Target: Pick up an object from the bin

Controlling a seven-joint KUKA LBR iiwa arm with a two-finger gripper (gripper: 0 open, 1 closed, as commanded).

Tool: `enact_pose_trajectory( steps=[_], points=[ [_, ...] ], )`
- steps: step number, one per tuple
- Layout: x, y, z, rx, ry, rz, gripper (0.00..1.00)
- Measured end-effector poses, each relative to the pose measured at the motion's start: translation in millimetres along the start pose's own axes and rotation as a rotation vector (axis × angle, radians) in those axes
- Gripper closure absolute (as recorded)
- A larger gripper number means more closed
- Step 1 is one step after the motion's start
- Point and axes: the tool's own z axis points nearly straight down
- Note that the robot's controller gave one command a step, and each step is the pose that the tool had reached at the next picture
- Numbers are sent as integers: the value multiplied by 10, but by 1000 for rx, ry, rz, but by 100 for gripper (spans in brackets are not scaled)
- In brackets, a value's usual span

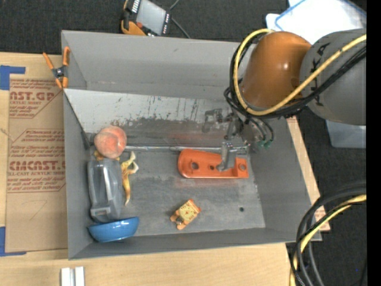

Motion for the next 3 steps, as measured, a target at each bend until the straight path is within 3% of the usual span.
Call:
enact_pose_trajectory(
  steps=[1, 2, 3],
  points=[
    [116, 395, 877, -2, 0, -122, 0],
    [257, 429, 948, 3, -14, -103, 100],
    [257, 429, 948, 3, -14, -103, 100]
  ],
)
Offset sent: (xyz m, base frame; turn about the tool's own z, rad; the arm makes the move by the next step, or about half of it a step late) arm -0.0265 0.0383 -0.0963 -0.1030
